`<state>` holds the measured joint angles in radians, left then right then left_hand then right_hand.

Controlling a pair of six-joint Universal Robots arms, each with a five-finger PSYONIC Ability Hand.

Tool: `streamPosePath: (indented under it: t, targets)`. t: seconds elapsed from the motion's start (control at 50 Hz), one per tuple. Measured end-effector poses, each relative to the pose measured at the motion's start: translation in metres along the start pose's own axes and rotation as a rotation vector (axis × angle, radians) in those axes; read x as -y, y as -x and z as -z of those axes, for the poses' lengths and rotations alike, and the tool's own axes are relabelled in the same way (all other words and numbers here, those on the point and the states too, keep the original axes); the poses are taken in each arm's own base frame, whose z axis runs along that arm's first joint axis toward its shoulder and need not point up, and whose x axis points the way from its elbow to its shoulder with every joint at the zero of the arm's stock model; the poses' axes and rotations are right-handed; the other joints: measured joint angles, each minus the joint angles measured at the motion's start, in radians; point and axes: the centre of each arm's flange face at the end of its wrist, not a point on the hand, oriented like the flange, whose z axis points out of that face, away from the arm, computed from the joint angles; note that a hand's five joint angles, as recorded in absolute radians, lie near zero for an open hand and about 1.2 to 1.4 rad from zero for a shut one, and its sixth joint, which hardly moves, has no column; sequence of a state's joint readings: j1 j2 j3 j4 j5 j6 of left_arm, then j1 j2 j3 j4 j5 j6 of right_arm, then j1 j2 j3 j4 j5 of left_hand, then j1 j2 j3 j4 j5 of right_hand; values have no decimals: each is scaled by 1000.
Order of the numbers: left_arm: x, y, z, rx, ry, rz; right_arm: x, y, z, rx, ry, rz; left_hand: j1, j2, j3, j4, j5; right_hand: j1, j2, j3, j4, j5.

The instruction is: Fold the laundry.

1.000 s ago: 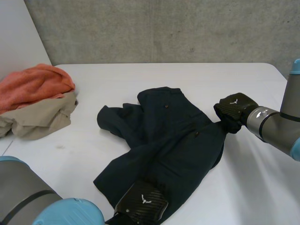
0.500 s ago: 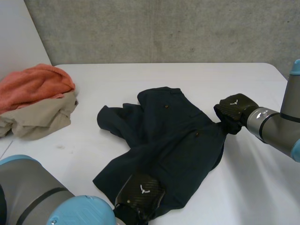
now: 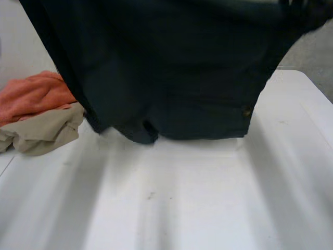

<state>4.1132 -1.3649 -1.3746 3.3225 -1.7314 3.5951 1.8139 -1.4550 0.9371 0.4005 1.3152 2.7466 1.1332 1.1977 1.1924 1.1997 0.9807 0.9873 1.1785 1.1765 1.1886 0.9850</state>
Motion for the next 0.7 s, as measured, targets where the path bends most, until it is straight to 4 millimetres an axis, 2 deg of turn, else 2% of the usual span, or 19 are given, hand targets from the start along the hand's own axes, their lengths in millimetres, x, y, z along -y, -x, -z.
streamPosePath:
  t: [0.06, 0.1, 0.16, 0.24, 0.3, 0.34, 0.38, 0.42, 0.44, 0.46, 0.54, 0.56, 0.58, 0.6, 0.64, 0.66, 0.68, 0.7]
  targets:
    - [21, 9, -7, 31, -64, 12, 27, -7, 13, -20, -59, -17, 0, 0, 0, 2, 0, 0, 0, 0, 0, 0]
    - [31, 13, -10, 46, -97, 20, 37, -10, 18, -26, -77, -22, 0, 0, 0, 2, 0, 0, 0, 5, 0, 0]
    - [41, 17, -16, 62, -129, 27, 46, -12, 24, -28, -82, -28, 0, 0, 0, 2, 0, 0, 0, 5, 0, 0]
    - [35, 13, -23, 58, -120, 25, 39, -11, 17, -17, -47, -35, 0, 0, 0, 2, 0, 0, 0, 5, 0, 0]
    - [9, -1, -33, 26, -62, 12, 21, -7, 1, 4, 9, -46, 0, 0, 0, 2, 0, 0, 0, 5, 0, 0]
    - [-25, -15, -44, -8, 6, -6, -3, 0, -19, 28, 72, -59, 0, 0, 0, 2, 0, 0, 0, 5, 0, 0]
    - [-43, -21, -49, -22, 39, -17, -14, 4, -28, 37, 99, -64, 0, 0, 0, 2, 0, 0, 0, 5, 0, 0]
    - [-76, -29, -59, -40, 91, -36, -38, 13, -45, 48, 155, -74, 0, 0, 1, 2, 0, 0, 0, 5, 0, 0]
    - [-76, -29, -59, -40, 91, -36, -38, 13, -45, 48, 155, -74, 0, 0, 1, 2, 0, 0, 0, 5, 0, 0]
    - [-116, -35, -70, -53, 139, -55, -64, 23, -63, 49, 213, -81, 0, 1, 1, 3, 0, 0, 0, 5, 0, 0]
    - [-172, -46, -85, -66, 173, -70, -101, 34, -88, 18, 265, -87, 0, 1, 1, 3, 0, 0, 0, 7, 0, 0]
    - [-182, -49, -88, -67, 175, -72, -107, 36, -93, 8, 268, -88, 0, 1, 1, 3, 0, 0, 0, 7, 0, 0]
    - [-182, -49, -88, -67, 175, -72, -107, 36, -93, 8, 268, -88, 0, 1, 1, 3, 0, 0, 0, 7, 0, 0]
    - [-207, -55, -95, -69, 182, -75, -124, 41, -105, -16, 267, -92, 0, 1, 1, 3, 0, 0, 0, 7, 0, 0]
    - [-225, -60, -99, -69, 183, -77, -136, 44, -115, -40, 253, -95, 0, 2, 1, 3, 0, 0, 0, 10, 0, 0]
    - [-242, -65, -103, -70, 185, -79, -147, 47, -124, -69, 235, -95, 0, 2, 1, 3, 0, -15, -21, -3, -13, -11]
    - [-242, -65, -103, -70, 185, -79, -147, 47, -124, -69, 235, -95, 0, 2, 1, 3, 0, -15, -21, -3, -13, -11]
    - [-258, -71, -107, -72, 186, -80, -159, 49, -134, -104, 211, -91, -2, -11, -11, -7, -4, -276, -301, -293, -301, -274]
